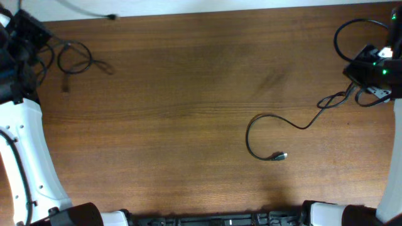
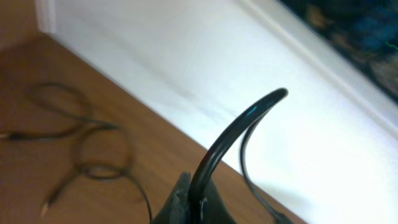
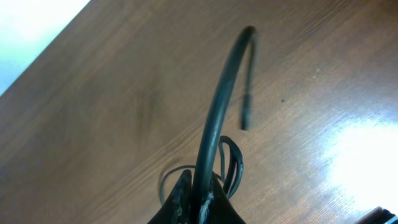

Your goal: Untangle cables

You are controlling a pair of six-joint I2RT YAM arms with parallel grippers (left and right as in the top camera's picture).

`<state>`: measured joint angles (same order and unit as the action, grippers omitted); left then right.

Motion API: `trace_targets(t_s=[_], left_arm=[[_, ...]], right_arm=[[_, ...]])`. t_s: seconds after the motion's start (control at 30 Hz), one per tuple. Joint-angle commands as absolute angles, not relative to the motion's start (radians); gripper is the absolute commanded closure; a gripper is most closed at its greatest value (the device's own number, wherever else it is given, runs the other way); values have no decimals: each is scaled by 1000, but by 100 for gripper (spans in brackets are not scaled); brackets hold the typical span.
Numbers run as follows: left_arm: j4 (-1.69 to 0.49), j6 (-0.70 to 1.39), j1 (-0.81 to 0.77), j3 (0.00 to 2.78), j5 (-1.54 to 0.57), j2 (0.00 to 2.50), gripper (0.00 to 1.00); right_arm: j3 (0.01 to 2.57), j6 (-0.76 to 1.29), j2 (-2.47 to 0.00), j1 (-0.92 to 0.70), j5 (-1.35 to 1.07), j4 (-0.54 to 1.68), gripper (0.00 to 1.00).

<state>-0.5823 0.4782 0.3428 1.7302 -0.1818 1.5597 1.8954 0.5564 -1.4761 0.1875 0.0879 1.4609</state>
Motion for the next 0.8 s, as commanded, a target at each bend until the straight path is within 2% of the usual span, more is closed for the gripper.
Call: trace_targets(t_s=[0.0,0.07,0.1,0.13,0.2,0.23,0.27,0.3,0.33,0.43,0.57,0.67,0.77], left_arm=[[-577,379,343,1742,-390,1509,100],[-614,374,343,1742,-308,1483,100],[-632,351,343,1742,-253,1472,100],[-656,342,343,1742,-185,1459,100],[-727,344,343,1742,96,1425,100],[-744,344,343,1742,192,1419,100],[-782,358,343,1742,345,1419,100],[-823,416,343,1742,451,1419,100],[-842,444,343,1742,497,1419,100],[-915,583,343,1742,670,1419,100],[-892,596,387,1742,891,1454,100],[-840,594,530,1742,881,1534,100],[-691,419,665,1742,516,1608,100]], right_arm=[[1900,528,-1541,190,54,1472,96],[1900,527,-1585,190,22,1485,96],[1900,527,-1604,190,-3,1487,91],[1900,527,-1624,190,-15,1489,91],[1900,508,-1652,183,-18,1496,84],[1900,468,-1659,172,-28,1496,70],[1900,448,-1669,147,-27,1498,45],[1900,448,-1676,122,-27,1501,34],[1900,448,-1678,109,-27,1500,30],[1898,448,-1679,84,-27,1503,28],[1898,448,-1679,78,-27,1512,28],[1898,448,-1679,78,-27,1521,28],[1898,448,-1679,78,-27,1523,28]])
